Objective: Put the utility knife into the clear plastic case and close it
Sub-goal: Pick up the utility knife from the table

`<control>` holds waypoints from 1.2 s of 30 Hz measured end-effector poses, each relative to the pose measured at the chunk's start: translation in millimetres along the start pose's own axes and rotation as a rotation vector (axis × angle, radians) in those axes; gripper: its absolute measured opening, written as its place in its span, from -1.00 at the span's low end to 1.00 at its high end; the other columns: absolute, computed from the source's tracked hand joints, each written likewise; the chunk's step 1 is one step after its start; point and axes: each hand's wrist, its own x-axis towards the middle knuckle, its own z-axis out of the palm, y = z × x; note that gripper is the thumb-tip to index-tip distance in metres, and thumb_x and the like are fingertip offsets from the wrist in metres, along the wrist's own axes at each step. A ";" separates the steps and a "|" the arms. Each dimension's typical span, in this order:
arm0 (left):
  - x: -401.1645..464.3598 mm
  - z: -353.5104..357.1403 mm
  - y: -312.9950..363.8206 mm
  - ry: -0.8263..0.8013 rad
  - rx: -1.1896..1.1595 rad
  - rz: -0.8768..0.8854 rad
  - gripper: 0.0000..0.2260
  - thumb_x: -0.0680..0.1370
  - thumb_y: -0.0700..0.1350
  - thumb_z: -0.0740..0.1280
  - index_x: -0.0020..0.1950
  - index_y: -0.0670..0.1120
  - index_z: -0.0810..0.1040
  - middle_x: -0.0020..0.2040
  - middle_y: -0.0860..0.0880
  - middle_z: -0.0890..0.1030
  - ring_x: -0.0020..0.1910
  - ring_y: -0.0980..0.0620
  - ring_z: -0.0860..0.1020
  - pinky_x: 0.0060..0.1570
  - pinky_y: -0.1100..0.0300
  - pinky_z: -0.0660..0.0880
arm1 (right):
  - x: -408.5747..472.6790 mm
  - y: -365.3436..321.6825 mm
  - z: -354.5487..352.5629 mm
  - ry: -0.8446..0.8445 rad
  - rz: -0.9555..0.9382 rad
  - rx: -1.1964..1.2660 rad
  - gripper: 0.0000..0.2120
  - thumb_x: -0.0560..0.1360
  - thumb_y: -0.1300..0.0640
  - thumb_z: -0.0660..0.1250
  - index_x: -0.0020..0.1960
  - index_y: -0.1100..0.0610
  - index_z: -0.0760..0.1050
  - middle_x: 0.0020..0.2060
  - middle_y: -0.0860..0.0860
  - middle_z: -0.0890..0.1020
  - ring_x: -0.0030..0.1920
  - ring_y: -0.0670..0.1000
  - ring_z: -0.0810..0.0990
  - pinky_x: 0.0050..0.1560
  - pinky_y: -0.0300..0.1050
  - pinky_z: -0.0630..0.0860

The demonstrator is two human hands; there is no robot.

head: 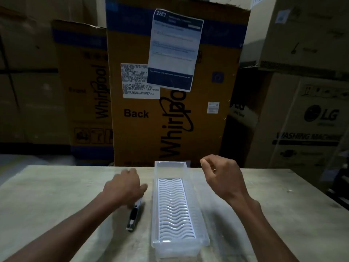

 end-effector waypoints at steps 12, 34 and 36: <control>-17.1 26.0 0.5 -0.111 0.020 -0.072 -0.64 0.56 0.03 0.30 0.28 -0.10 0.38 0.20 -0.12 0.54 0.11 -0.09 0.56 -0.11 0.11 0.45 | 0.2 5.5 0.3 -0.184 0.092 0.108 -0.80 0.60 -0.01 0.30 0.09 0.03 0.66 -0.10 -0.09 0.70 -0.12 -0.11 0.68 -0.05 -0.10 0.66; -39.7 19.5 2.5 0.115 -0.686 -0.092 -0.90 0.55 -0.11 0.40 0.03 -0.09 0.57 -0.11 -0.04 0.63 -0.19 0.01 0.62 -0.17 0.08 0.63 | -3.2 -4.8 -2.0 -0.285 0.104 0.133 -0.79 0.61 0.02 0.31 0.10 0.07 0.66 -0.13 -0.07 0.71 -0.14 -0.11 0.68 -0.04 -0.15 0.64; -46.1 4.8 14.0 0.177 -0.895 -0.053 -0.89 0.54 -0.09 0.40 0.05 -0.06 0.58 -0.08 -0.05 0.65 -0.13 0.00 0.64 -0.13 0.07 0.62 | -2.9 -16.1 -6.2 -0.280 0.132 0.237 -0.81 0.61 0.04 0.31 0.07 0.08 0.66 -0.14 -0.05 0.73 -0.20 -0.10 0.71 -0.05 -0.06 0.68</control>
